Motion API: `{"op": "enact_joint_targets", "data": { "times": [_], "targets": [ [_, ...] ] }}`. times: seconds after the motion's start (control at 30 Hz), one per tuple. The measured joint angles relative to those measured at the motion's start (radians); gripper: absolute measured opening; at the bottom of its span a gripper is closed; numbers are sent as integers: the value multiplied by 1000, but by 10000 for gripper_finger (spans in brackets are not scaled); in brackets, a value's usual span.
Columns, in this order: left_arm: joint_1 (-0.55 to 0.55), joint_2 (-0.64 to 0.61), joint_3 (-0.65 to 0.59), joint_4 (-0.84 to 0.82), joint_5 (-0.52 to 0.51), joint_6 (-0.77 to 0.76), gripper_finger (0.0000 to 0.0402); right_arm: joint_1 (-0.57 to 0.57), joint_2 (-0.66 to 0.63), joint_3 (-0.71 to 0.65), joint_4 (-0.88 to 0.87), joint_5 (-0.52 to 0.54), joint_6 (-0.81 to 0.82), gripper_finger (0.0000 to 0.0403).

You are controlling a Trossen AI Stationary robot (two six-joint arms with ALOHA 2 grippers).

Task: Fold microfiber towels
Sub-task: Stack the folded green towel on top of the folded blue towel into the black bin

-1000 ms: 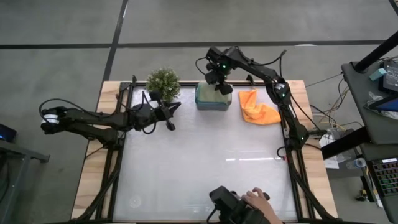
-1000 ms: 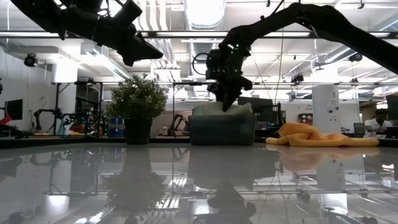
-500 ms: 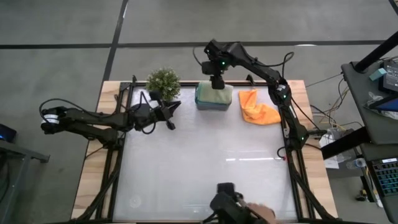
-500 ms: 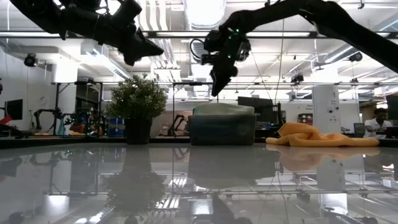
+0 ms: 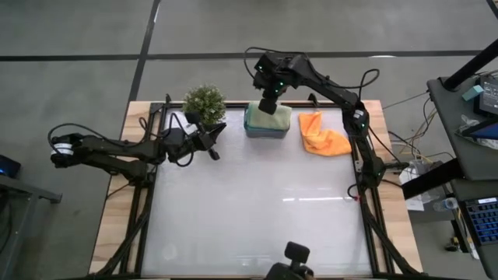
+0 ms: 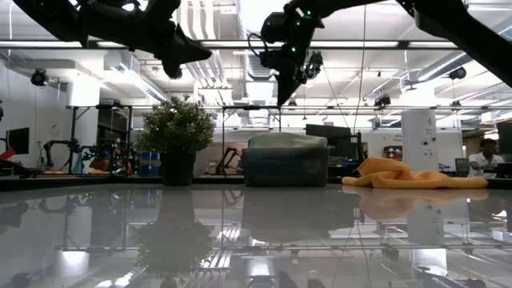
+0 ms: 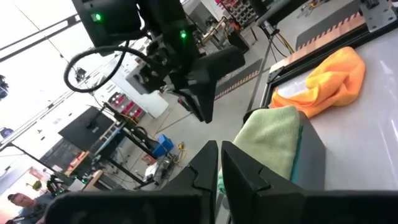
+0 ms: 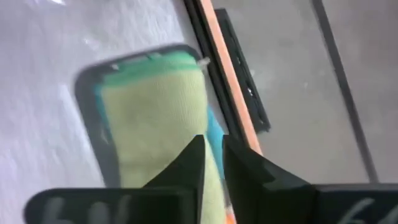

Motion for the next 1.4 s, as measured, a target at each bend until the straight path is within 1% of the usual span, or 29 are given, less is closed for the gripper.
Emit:
{"op": "enact_joint_targets", "data": {
  "times": [0.13,0.3,0.43,0.57,0.63,0.77,0.87,0.9,0.93,1.03,1.13,1.23,1.3,1.37,1.4],
  "targets": [
    [0,0,0,0,0,4,8,15,-2,-10,42,-1,66,24],
    [0,0,0,-9,0,21,8,31,3,-72,194,-2,98,10],
    [-1,-6,-7,-10,0,22,8,54,3,-182,303,-44,76,9],
    [-1,-7,-14,-15,0,22,8,80,-20,-340,520,-107,43,9],
    [-1,-8,-14,-14,0,22,8,81,-36,-417,618,-116,26,9],
    [-1,-8,-25,-14,-1,18,8,61,-68,-522,755,-116,-2,9],
    [-1,-7,-30,-13,-1,16,8,36,-117,-604,911,-199,5,9],
    [-1,-7,-30,-4,-1,16,8,29,-132,-634,975,-216,18,9],
    [-1,-6,-29,3,-1,16,8,26,-144,-669,1043,-211,32,9],
    [0,-6,-23,28,-2,14,8,20,-166,-765,1204,-179,120,8],
    [10,-6,-23,35,-3,-7,8,19,-182,-802,1284,-131,362,8],
    [34,-4,-24,51,-4,-6,8,19,-202,-798,1353,-120,515,8],
    [56,-4,-24,58,-3,8,8,19,-205,-768,1304,-119,583,8],
    [73,-7,-19,70,-5,13,8,20,-205,-710,1152,-114,636,8],
    [79,-12,-17,72,-5,13,8,21,-204,-674,1066,-94,645,8]
  ]
}}
